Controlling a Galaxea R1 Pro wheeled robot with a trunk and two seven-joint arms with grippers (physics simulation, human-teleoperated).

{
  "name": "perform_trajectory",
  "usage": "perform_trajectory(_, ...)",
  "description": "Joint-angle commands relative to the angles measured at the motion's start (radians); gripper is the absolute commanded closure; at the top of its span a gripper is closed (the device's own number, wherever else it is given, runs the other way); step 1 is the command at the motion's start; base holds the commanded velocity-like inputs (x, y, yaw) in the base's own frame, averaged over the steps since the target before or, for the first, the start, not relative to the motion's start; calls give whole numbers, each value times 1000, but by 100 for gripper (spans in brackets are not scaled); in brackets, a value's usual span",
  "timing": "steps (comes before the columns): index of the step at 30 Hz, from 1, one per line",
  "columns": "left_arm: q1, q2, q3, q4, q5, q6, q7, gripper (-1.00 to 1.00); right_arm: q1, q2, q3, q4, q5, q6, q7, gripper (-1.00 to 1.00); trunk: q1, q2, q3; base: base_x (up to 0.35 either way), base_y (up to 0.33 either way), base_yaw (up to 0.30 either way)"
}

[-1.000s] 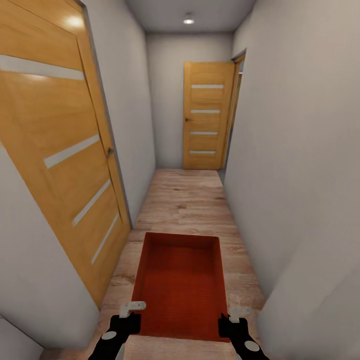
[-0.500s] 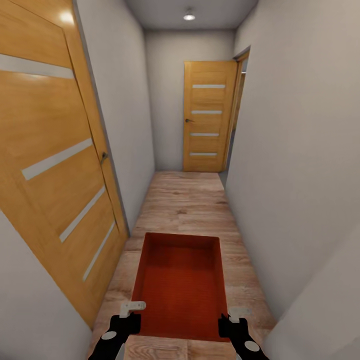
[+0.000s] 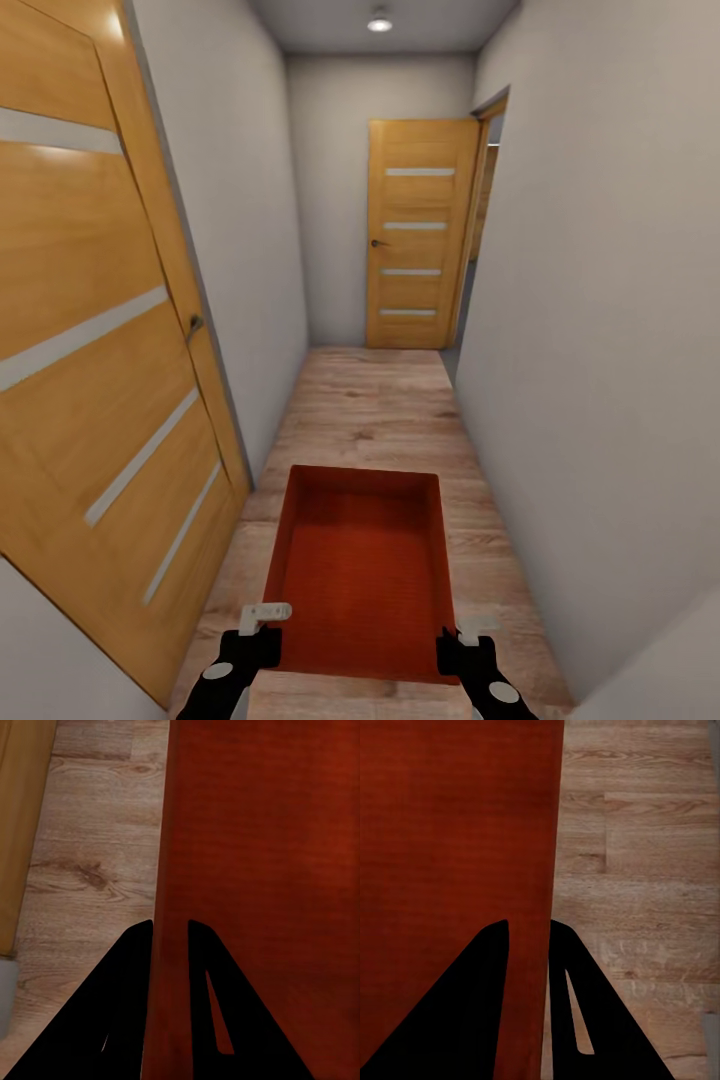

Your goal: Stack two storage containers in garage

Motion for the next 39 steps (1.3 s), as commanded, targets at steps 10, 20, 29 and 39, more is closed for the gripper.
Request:
perform_trajectory(10, 0, -57, -28, 1, 10, 21, -11, 100, -1, 0, 8, -2, -5, -5, -16, 100, 1, -2, -2, 329, 0, 0)
perform_trajectory(20, 0, -57, -28, 1, 10, 21, -11, 100, -1, 0, 8, -1, -5, -5, -16, 100, 1, -2, -2, 328, 0, 0)
perform_trajectory(29, 0, -57, -28, 1, 10, 21, -11, 100, -1, 0, 8, -1, -5, -5, -16, 100, 1, -2, -2, 328, 0, 0)
perform_trajectory(39, 0, -57, -28, 1, 10, 21, -11, 100, -1, 1, 8, -1, -5, -5, -16, 100, 1, -2, -2, 329, 0, 0)
